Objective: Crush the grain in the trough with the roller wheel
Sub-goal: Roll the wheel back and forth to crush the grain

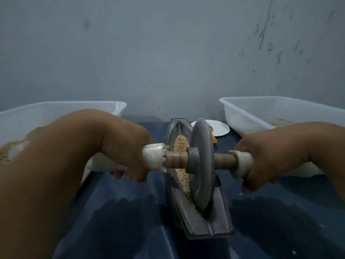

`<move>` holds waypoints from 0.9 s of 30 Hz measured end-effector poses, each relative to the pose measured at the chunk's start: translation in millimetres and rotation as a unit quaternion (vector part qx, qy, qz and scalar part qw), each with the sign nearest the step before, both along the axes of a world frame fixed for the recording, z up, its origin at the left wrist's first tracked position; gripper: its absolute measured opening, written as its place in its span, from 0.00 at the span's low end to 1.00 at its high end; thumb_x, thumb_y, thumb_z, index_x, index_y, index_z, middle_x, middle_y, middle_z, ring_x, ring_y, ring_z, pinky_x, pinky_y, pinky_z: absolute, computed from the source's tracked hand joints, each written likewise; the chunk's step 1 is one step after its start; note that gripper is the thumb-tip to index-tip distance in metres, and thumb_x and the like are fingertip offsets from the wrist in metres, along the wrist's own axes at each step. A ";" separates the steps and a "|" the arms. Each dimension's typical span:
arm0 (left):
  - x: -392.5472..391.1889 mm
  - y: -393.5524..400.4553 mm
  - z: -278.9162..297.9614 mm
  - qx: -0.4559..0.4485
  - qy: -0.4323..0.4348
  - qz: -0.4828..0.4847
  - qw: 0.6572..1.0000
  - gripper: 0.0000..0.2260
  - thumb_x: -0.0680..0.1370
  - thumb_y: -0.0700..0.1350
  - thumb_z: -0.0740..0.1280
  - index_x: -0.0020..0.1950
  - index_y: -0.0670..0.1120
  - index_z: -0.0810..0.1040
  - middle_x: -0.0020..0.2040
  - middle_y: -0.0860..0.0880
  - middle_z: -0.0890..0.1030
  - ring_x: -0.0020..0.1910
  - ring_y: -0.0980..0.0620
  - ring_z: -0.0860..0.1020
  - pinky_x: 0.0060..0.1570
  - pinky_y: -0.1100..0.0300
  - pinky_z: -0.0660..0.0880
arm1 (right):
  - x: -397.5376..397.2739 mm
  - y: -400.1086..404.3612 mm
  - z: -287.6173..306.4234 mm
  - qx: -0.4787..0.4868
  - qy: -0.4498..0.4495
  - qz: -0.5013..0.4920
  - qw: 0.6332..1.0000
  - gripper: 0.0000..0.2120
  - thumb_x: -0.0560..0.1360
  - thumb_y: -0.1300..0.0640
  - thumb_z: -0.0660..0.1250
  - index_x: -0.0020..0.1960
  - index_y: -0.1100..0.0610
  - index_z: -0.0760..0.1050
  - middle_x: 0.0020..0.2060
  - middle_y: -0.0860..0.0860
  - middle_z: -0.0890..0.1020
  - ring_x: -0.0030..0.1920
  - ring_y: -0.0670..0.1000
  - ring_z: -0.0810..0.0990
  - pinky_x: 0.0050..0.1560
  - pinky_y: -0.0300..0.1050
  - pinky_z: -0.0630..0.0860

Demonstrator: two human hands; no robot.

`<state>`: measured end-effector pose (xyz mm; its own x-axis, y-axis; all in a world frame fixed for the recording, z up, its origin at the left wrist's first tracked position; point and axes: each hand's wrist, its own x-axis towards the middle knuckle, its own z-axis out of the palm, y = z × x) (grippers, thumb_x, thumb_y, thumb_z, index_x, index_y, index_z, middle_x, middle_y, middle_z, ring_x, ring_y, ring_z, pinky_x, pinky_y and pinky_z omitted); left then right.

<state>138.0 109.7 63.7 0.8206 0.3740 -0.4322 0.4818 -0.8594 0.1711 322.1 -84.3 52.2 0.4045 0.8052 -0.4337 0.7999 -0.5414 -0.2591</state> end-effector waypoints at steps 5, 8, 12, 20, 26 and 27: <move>8.5 10.6 -14.2 0.035 -0.044 0.025 0.998 0.07 0.67 0.46 0.76 0.40 0.51 0.78 0.30 0.52 0.81 0.28 0.56 0.79 0.32 0.62 0.76 | 5.4 11.4 -14.3 0.053 -0.092 -0.026 0.994 0.10 0.67 0.50 0.77 0.42 0.48 0.77 0.32 0.47 0.83 0.32 0.48 0.81 0.34 0.43 0.78; 19.4 20.1 -31.2 0.095 -0.136 0.051 0.985 0.07 0.68 0.44 0.74 0.40 0.51 0.77 0.33 0.53 0.81 0.31 0.55 0.79 0.31 0.64 0.73 | 12.2 31.0 -43.5 0.187 -0.303 -0.028 0.934 0.10 0.71 0.47 0.69 0.40 0.48 0.68 0.37 0.46 0.78 0.41 0.52 0.79 0.39 0.45 0.74; 18.4 24.9 -33.6 0.051 -0.099 0.066 0.992 0.07 0.68 0.42 0.74 0.43 0.50 0.78 0.31 0.51 0.81 0.29 0.54 0.79 0.30 0.62 0.76 | 14.2 35.4 -45.8 0.235 -0.334 0.010 0.913 0.09 0.72 0.48 0.67 0.38 0.47 0.68 0.35 0.45 0.75 0.41 0.52 0.77 0.37 0.44 0.69; 8.2 8.9 -5.5 0.025 -0.032 0.003 0.999 0.07 0.66 0.47 0.76 0.39 0.51 0.79 0.34 0.51 0.83 0.30 0.55 0.81 0.32 0.63 0.77 | 4.3 -10.6 -18.1 0.076 -0.035 -0.012 0.996 0.11 0.63 0.45 0.78 0.40 0.41 0.77 0.31 0.44 0.83 0.30 0.43 0.81 0.29 0.35 0.73; 21.2 20.7 -30.6 0.111 -0.141 0.054 0.982 0.08 0.69 0.41 0.72 0.41 0.52 0.76 0.37 0.51 0.80 0.34 0.53 0.79 0.34 0.62 0.73 | 12.7 28.0 -58.5 0.281 -0.335 -0.026 0.899 0.11 0.75 0.47 0.65 0.39 0.48 0.65 0.39 0.47 0.78 0.46 0.55 0.80 0.38 0.45 0.69; 21.1 22.0 -32.1 0.113 -0.141 0.055 0.982 0.08 0.69 0.41 0.72 0.41 0.52 0.76 0.37 0.51 0.81 0.35 0.53 0.79 0.34 0.62 0.73 | 14.1 30.3 -58.0 0.284 -0.344 -0.017 0.895 0.10 0.75 0.48 0.65 0.40 0.48 0.64 0.38 0.47 0.77 0.46 0.55 0.80 0.38 0.45 0.69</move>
<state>159.1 131.7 31.6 0.8450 0.5272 -0.0891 0.5346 -0.8363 0.1216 336.2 -54.0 -5.8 0.4473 0.7988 0.4023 0.8611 -0.5063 0.0477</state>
